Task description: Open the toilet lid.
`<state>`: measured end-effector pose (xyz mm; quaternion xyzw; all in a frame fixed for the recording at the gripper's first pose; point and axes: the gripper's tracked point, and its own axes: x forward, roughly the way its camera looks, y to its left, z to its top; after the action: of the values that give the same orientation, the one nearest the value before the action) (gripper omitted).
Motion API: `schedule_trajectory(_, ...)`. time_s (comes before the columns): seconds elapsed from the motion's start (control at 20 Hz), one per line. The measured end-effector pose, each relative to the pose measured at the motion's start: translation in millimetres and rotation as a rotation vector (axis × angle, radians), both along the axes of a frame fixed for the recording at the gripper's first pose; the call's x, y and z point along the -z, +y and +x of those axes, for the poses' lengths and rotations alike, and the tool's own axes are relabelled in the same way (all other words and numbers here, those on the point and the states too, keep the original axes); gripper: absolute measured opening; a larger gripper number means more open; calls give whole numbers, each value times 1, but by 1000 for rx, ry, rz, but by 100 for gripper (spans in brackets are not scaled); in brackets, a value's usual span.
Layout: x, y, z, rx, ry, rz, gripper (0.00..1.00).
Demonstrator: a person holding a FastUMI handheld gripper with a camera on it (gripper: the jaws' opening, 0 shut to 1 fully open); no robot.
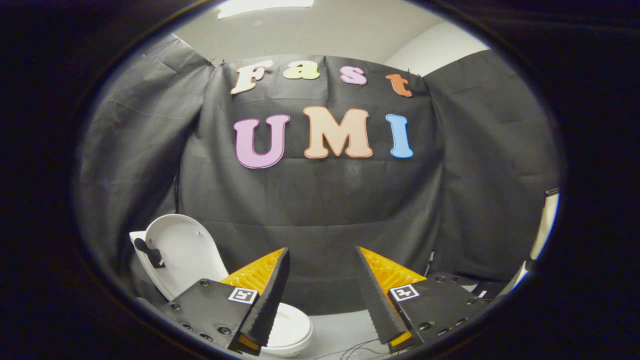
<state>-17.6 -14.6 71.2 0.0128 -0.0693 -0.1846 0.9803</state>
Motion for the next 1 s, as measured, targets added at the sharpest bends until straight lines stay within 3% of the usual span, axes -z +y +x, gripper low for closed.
schedule_trajectory(0.2,27,-25,-20,18,30,25,81)
schedule_trajectory(0.6,79,-50,-27,-80,115,112,81)
schedule_trajectory(1.0,108,-79,-34,-121,184,134,81)
